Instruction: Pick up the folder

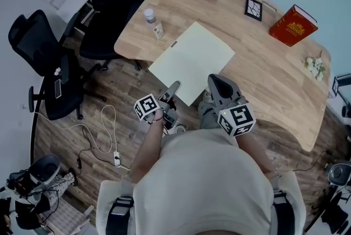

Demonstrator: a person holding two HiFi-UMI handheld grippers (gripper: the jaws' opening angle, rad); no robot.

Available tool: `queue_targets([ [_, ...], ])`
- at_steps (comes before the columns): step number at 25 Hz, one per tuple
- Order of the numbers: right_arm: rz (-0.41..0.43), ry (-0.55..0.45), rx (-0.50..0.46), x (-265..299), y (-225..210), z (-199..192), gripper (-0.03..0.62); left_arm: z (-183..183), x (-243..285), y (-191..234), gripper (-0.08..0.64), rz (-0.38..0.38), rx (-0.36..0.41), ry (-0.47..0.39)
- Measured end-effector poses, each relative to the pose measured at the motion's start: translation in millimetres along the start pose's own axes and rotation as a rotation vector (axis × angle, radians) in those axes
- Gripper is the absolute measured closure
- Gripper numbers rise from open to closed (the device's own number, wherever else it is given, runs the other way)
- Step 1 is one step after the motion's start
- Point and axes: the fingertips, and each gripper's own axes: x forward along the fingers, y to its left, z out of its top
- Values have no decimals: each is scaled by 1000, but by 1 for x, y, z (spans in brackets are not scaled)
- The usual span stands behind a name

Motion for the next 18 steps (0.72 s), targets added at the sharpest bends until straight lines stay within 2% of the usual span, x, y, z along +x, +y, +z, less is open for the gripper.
queue_targets([
  [18,-22,18,7,10,-24,-2,574,0,45,5,118,-31,-44,62],
])
